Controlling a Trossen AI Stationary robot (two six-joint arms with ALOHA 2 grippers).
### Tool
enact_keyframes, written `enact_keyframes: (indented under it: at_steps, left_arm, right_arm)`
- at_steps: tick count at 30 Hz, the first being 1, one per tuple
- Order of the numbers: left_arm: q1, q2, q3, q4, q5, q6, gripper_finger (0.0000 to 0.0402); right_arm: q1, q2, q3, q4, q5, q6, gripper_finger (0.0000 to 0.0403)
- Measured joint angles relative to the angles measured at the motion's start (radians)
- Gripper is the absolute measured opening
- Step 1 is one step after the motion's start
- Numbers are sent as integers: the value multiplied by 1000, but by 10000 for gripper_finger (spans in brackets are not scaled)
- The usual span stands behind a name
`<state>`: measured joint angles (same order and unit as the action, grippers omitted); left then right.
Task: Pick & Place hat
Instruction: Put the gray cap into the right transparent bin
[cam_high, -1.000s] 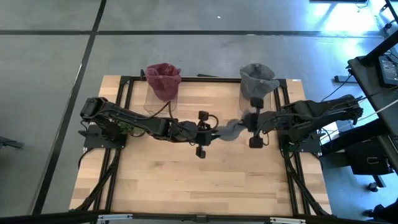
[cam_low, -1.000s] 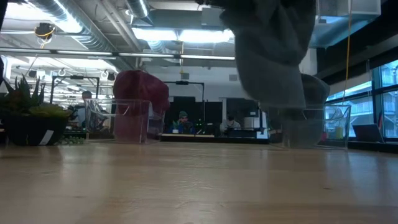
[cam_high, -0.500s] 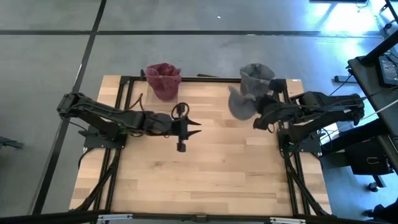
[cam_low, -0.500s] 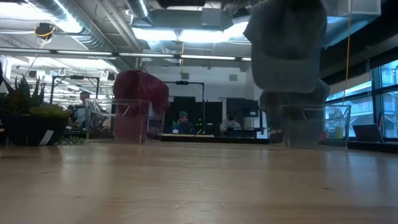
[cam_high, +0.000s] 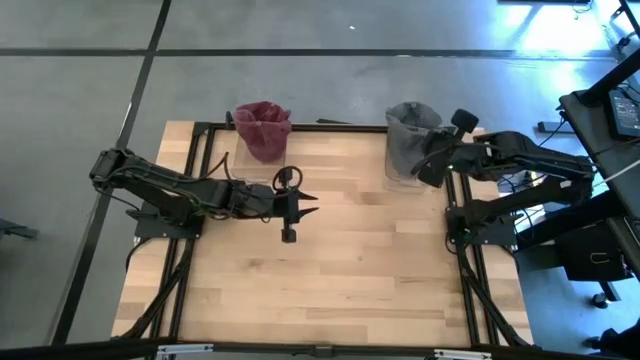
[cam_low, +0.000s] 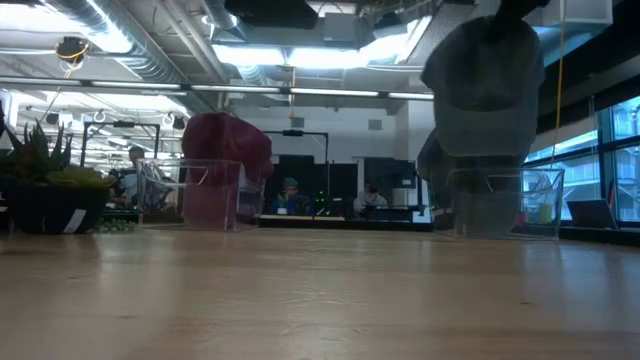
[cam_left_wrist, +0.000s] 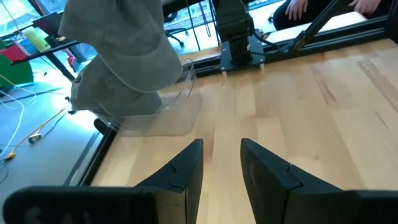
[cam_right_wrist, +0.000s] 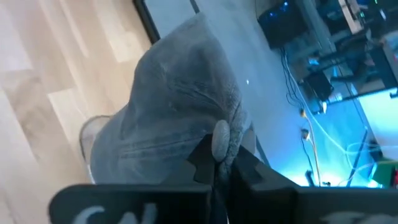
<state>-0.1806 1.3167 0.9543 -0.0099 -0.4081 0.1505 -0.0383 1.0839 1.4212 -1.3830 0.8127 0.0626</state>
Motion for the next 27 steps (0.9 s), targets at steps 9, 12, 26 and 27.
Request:
enact_keyframes:
  at_steps: [9, 12, 26, 27]
  left_arm:
    - [0, 1, 0, -2, 0, -1, 106]
    - [0, 1, 0, -2, 1, -10, 104]
    - [-1, 1, 0, -2, 8, -11, 103]
    - [-1, 1, 0, -2, 8, -11, 103]
  right_arm:
    - [-70, -160, -277, 248, 8, -175, 13]
    - [-96, -197, -378, 367, 8, -282, 13]
    - [-230, -232, -603, 564, -2, -409, 13]
    - [-237, -232, -614, 568, -1, -407, 13]
